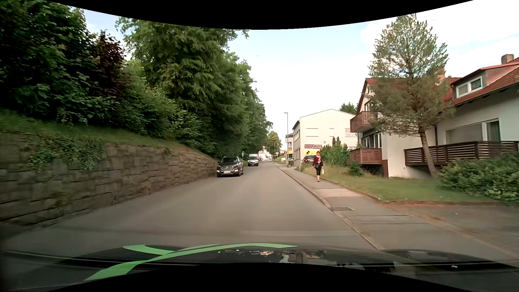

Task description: Follow the waypoints while adhering to traffic rules and regulations

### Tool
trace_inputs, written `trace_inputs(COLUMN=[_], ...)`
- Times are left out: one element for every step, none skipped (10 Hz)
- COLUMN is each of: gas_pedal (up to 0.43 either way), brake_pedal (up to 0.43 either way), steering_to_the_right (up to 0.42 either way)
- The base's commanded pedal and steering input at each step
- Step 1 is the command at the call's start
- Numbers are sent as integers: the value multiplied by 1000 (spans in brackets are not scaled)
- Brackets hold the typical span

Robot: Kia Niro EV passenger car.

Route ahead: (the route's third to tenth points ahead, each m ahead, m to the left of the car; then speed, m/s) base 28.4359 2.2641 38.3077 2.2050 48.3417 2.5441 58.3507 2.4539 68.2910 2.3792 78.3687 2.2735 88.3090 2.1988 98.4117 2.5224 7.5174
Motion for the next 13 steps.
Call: trace_inputs(gas_pedal=[169,169,169,169,169,169,169,169,169,169,169,169,169], brake_pedal=[0,0,0,0,0,0,0,0,0,0,0,0,0], steering_to_the_right=[-5,-5,-5,-4,-4,-4,-4,-4,-4,-4,-4,-4,-4])
